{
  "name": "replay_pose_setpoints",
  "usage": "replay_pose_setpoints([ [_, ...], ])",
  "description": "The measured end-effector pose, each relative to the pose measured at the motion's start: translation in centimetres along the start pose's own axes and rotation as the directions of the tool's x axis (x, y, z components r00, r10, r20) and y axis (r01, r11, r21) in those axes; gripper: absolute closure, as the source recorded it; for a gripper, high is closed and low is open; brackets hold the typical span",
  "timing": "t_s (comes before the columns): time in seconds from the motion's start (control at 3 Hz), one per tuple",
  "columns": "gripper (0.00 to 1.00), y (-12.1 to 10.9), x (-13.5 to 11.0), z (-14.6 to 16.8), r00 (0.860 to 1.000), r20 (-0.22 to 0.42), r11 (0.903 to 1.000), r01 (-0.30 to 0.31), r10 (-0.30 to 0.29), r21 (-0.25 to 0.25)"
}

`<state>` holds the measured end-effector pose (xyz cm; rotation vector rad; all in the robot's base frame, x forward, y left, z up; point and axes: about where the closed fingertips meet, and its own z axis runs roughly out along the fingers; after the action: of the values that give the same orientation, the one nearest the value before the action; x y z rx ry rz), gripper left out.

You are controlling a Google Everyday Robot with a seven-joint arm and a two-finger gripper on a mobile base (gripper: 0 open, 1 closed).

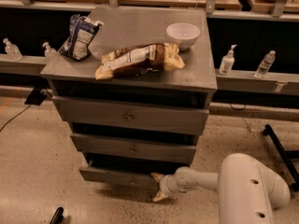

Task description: Open bottom drawer

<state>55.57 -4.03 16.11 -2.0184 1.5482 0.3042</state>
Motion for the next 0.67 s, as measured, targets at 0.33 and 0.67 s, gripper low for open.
replay_pose_setpoints([
  [0.33,0.39,0.0,-0.01,-0.01,1.0,0.0,1.0,0.0,0.0,0.0],
  [0.67,0.37,0.2,-0.31,-0.23,1.0,0.004,1.0,0.001,-0.001,-0.003],
])
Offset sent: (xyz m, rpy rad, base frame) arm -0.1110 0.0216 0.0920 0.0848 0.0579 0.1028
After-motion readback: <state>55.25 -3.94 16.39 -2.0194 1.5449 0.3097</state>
